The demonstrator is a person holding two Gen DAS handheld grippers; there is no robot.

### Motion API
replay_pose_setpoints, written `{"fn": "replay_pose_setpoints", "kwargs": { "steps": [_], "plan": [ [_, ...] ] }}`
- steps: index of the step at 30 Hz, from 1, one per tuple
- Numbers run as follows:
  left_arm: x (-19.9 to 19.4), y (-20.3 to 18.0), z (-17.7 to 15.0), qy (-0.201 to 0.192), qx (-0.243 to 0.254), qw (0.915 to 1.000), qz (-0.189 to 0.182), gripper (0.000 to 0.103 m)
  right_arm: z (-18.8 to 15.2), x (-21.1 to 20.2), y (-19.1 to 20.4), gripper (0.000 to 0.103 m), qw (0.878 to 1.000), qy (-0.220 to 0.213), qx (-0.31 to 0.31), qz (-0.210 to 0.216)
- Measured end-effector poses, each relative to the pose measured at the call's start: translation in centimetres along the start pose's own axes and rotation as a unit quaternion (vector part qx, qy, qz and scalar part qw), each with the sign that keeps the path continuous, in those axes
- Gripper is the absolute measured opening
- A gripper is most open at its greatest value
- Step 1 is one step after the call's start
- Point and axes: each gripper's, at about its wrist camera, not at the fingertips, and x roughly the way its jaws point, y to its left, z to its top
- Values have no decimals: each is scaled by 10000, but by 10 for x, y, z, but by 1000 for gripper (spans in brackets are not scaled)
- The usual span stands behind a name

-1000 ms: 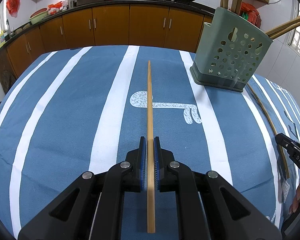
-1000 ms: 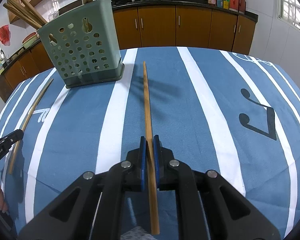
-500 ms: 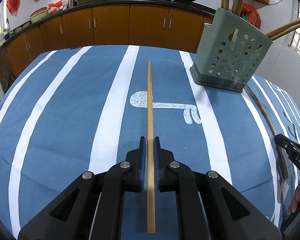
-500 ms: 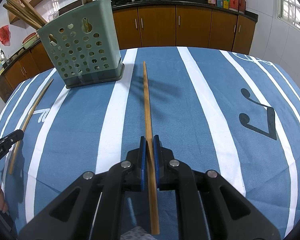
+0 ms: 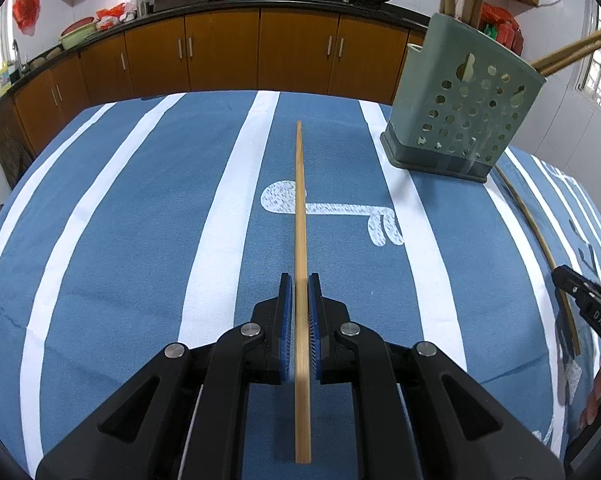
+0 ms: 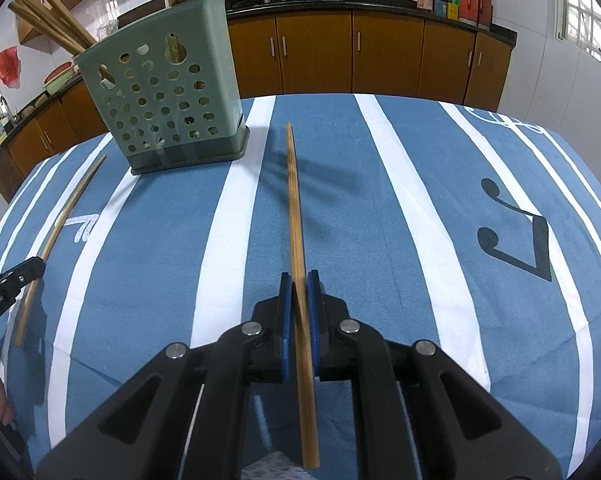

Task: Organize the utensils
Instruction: 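Grasp a chopstick with the right tool while the left tool grasps another, then lift both held chopsticks upright and carry them over the green holder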

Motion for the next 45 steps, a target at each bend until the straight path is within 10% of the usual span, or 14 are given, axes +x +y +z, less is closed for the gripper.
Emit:
{"fn": "replay_pose_setpoints", "kwargs": {
  "steps": [16, 36, 45],
  "plan": [
    [-13, -1, -7, 88, 241, 9997, 8, 7, -2, -18, -7, 8, 9998, -195, -4, -4],
    [-128, 11, 50, -1491, -85, 9866, -661, 7, 40, -131, -26, 8, 9769, -2077, 352, 360],
    [-125, 11, 44, -1441, -126, 9870, -694, 7, 16, -82, -28, 36, 9941, -828, 326, 617]
  ]
}}
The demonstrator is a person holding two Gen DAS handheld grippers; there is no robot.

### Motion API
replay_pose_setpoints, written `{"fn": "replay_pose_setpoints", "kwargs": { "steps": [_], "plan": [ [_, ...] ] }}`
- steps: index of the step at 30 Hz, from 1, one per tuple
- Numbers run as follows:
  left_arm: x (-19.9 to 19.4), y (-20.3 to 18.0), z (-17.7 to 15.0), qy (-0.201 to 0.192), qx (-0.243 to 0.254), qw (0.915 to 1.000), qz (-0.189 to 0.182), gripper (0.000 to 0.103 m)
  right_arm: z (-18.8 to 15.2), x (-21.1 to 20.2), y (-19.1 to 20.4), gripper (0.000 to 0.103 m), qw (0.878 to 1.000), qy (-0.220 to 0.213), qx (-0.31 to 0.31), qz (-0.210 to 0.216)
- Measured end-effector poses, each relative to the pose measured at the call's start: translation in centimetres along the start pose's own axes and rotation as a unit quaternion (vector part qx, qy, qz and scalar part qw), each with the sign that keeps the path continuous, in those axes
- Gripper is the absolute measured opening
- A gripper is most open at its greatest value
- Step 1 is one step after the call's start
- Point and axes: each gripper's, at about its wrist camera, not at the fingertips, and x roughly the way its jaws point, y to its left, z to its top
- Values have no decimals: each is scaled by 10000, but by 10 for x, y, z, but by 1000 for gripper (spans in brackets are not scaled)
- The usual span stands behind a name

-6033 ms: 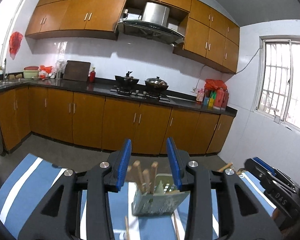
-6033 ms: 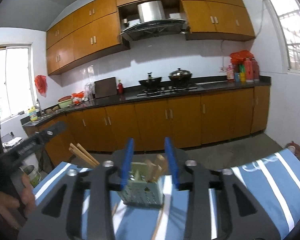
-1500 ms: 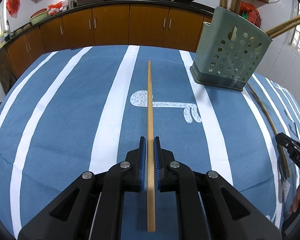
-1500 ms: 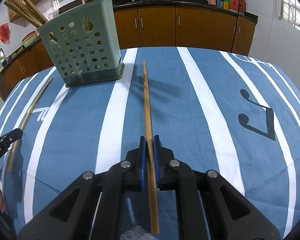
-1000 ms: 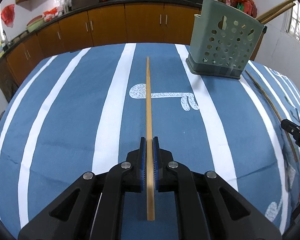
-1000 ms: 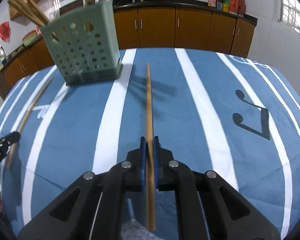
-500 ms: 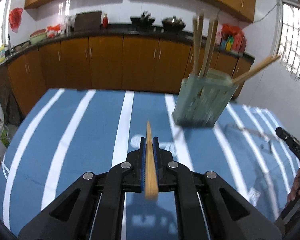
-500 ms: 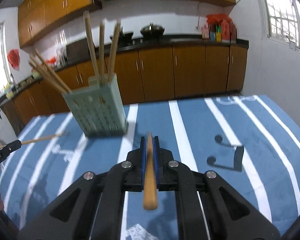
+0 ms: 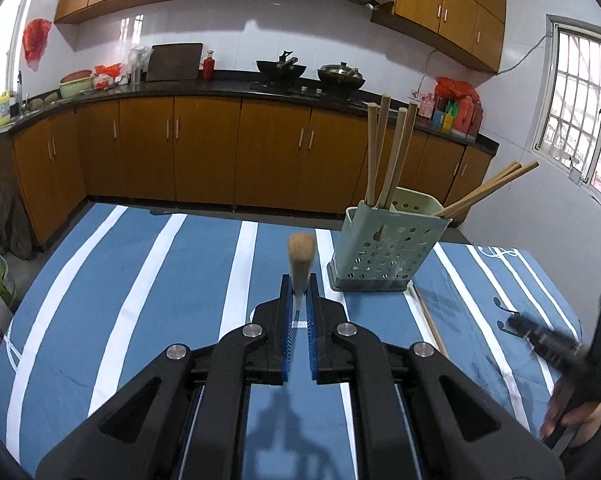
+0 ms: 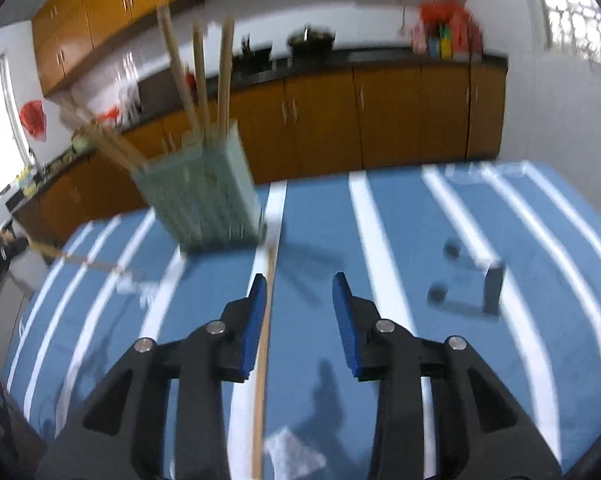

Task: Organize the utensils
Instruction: 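Lift both held chopsticks upright and carry them over the green holder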

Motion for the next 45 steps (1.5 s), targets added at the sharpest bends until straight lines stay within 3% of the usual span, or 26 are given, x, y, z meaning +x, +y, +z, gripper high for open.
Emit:
{"fn": "replay_pose_setpoints", "kwargs": {
  "steps": [5, 9, 11, 13, 19, 23, 26, 31, 33, 35, 38, 45],
  "plan": [
    [-1, -1, -3, 23, 7, 10000, -25, 7, -43, 23, 22, 33, 9965, 735, -333, 207],
    [-1, 1, -6, 68, -2, 10000, -26, 7, -65, 30, 39, 33, 9933, 1002, -519, 258],
    [0, 1, -8, 97, -15, 9999, -33, 7, -73, 33, 44, 24, 9920, 1084, -626, 130],
    [1, 2, -9, 122, -22, 9999, -33, 7, -75, 35, 47, 8, 9923, 1001, -718, -84],
    [2, 2, -12, 159, -26, 9999, -36, 7, -56, 48, 19, 8, 9945, 911, -184, -491],
    [2, 3, -14, 190, -25, 9998, -49, 7, -52, 51, 8, 10, 9950, 902, -137, -403],
    [3, 3, -15, 209, -24, 9998, -66, 7, -53, 43, 3, 21, 9958, 866, -77, -277],
    [4, 1, -16, 233, -11, 9997, -91, 7, -63, 38, 11, 21, 9950, 935, -257, -254],
    [5, 2, -16, 236, -10, 9997, -89, 7, -66, 38, 16, 20, 9946, 887, -400, -352],
    [6, 1, -16, 237, -16, 9997, -86, 7, -67, 38, 20, 9, 9932, 866, -593, -514],
    [4, 0, -15, 214, -19, 9997, -85, 7, -62, 37, 16, 8, 9941, 896, -450, -409],
    [-2, -2, -12, 111, 3, 9999, -100, 7, -29, -2, 10, 8, 9991, 84, -267, -306]
  ]
}}
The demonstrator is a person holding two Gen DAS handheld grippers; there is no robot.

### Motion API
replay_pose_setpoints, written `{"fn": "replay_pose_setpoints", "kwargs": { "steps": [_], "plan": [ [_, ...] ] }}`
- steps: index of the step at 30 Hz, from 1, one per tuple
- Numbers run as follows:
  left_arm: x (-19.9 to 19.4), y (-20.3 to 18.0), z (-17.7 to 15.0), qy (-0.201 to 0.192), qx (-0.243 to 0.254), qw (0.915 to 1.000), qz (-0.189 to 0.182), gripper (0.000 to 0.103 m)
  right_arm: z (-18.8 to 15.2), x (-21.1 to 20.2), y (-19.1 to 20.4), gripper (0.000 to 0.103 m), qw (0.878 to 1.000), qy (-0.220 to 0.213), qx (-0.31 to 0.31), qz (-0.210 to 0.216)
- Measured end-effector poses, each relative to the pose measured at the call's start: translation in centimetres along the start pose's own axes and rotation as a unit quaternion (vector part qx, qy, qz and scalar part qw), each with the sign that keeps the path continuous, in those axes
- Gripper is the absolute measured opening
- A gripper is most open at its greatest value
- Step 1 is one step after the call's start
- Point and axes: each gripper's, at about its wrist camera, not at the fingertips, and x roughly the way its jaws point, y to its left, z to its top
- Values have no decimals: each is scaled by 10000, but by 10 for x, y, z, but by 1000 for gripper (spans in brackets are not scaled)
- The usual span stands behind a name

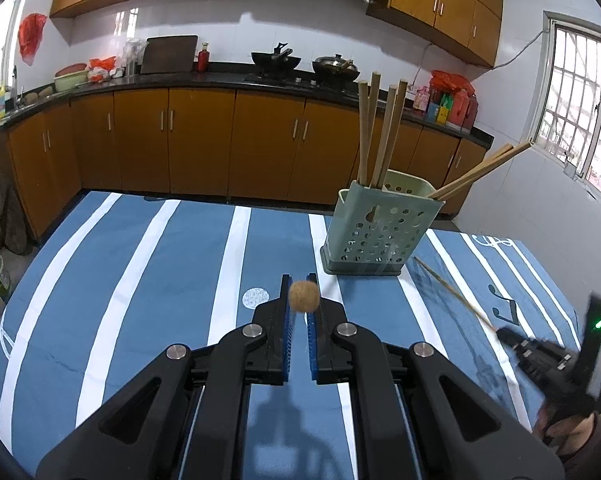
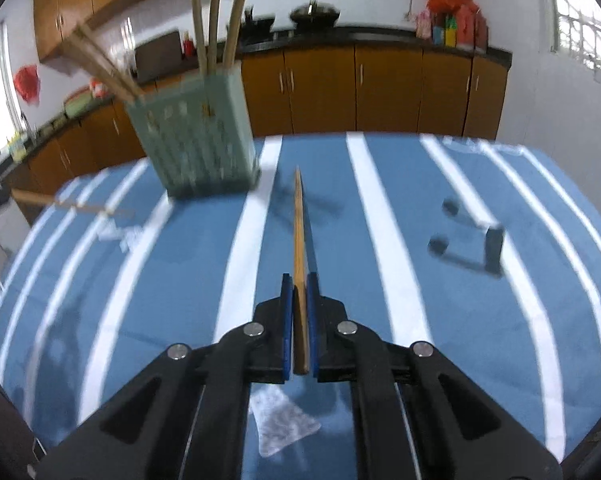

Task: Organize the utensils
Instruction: 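Lift both held chopsticks upright and carry them over the green holder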

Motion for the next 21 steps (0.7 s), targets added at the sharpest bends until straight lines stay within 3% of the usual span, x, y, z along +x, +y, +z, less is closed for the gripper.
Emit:
{"fn": "replay_pose_setpoints", "kwargs": {
  "steps": [10, 21],
  "plan": [
    [-8, -5, 6, -149, 43, 9998, -91, 7, 48, -57, -14, 8, 9904, -1333, 358, 117],
    [-19, -11, 23, -401, 102, 9989, -239, 7, 73, -71, -8, 8, 9856, -1660, 237, 214]
  ]
}}
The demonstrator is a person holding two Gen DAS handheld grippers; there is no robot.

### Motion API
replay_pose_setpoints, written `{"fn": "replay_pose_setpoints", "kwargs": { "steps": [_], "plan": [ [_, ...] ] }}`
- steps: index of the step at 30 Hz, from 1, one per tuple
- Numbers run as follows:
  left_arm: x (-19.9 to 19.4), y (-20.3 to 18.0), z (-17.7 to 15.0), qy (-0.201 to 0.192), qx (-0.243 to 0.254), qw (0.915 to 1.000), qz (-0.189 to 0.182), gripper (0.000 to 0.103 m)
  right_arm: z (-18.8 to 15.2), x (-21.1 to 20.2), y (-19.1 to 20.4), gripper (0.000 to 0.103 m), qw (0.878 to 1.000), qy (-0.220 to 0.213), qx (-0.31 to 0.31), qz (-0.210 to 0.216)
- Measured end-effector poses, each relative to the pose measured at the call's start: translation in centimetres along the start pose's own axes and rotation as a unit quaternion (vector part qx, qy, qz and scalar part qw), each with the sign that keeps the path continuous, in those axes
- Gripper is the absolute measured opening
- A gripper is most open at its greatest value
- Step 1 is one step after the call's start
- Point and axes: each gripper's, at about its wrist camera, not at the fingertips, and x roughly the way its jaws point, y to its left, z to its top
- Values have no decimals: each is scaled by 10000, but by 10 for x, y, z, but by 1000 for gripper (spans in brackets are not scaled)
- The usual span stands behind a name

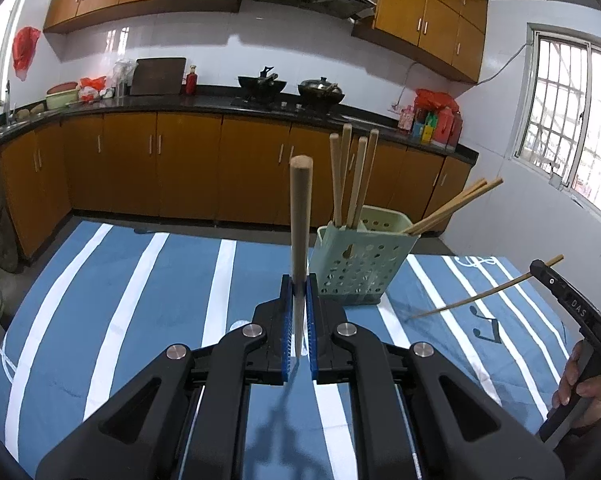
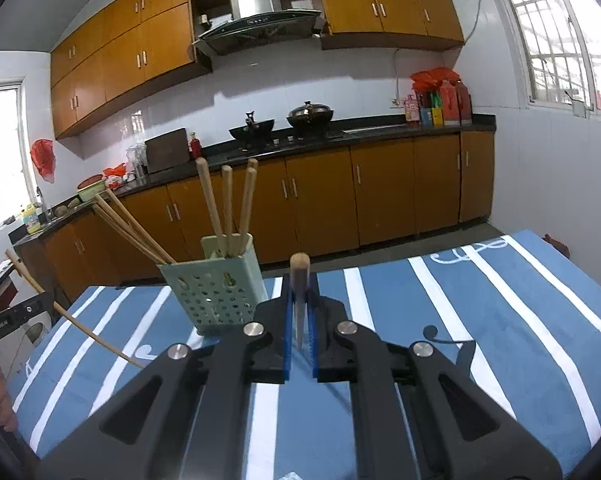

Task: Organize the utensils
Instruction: 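Lift both held chopsticks upright and carry them over the green holder, then open both tools to drop the chopsticks into the green holder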

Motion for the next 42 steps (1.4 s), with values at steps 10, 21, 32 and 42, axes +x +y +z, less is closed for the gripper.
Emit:
{"fn": "replay_pose_setpoints", "kwargs": {
  "steps": [10, 21, 32, 42],
  "plan": [
    [-19, -23, 36, -483, 204, 9980, -350, 7, 59, -35, 15, 8, 9951, -295, 201, 927],
    [-22, -68, 94, -1498, 379, 9871, -415, 7, 125, -48, 48, 8, 9830, -1517, 26, 1037],
    [35, -71, 92, -1041, 397, 9935, -222, 7, 124, 37, 65, 8, 9878, -1351, -144, 764],
    [58, -65, 80, -701, 340, 9966, -249, 7, 109, 72, 69, 8, 9915, -1052, -194, 745]
  ]
}}
